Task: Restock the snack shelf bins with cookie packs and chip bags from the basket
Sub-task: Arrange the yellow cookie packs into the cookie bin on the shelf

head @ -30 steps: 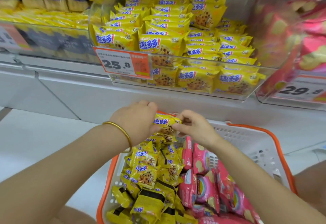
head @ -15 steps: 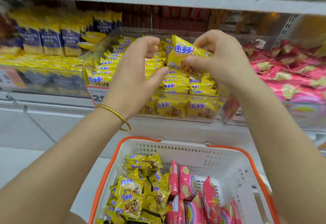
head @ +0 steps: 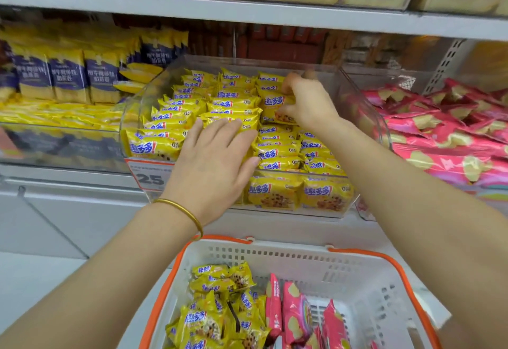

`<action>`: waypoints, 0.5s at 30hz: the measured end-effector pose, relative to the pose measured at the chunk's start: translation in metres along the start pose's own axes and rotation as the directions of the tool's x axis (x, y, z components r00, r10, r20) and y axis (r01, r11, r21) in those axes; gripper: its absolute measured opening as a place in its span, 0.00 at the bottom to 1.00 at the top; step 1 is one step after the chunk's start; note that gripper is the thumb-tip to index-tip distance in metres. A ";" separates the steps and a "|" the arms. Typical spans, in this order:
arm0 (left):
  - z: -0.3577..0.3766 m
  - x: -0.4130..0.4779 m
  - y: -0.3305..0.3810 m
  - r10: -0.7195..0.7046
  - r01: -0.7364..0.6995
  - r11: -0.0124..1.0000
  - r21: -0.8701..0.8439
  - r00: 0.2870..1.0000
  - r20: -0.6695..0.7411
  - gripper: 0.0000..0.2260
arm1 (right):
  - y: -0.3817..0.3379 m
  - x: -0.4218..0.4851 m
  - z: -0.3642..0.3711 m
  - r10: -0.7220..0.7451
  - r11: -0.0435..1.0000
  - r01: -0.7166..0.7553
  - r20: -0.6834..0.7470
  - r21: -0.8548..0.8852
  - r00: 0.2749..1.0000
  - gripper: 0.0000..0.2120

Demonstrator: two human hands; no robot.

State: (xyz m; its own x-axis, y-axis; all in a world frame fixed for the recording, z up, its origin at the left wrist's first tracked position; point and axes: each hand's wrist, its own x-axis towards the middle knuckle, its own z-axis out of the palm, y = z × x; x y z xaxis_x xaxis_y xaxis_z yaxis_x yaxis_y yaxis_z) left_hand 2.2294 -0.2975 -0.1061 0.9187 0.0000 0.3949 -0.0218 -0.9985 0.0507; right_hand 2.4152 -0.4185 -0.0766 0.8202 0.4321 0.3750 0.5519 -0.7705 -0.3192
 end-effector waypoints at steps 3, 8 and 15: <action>0.000 0.001 0.001 -0.001 0.001 1.000 0.006 1.000 -0.004 0.28 | 0.000 -0.001 0.001 -0.021 0.999 0.021 -0.002 0.030 1.000 0.18; 0.000 0.001 0.003 -0.017 0.017 1.000 0.007 1.000 -0.012 0.29 | 0.002 -0.001 0.003 -0.012 0.999 0.015 -0.061 0.044 0.998 0.12; 0.002 0.002 0.001 -0.008 0.008 1.000 -0.007 1.000 -0.010 0.30 | 0.000 -0.003 -0.002 -0.018 0.998 0.013 0.103 0.053 0.994 0.18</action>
State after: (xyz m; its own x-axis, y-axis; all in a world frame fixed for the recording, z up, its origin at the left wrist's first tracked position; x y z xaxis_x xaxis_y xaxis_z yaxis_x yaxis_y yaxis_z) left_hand 2.2323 -0.2986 -0.1070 0.9151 0.0081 0.4032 -0.0177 -0.9980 0.0603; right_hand 2.4120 -0.4204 -0.0759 0.8210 0.4923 0.2891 0.5698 -0.7387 -0.3602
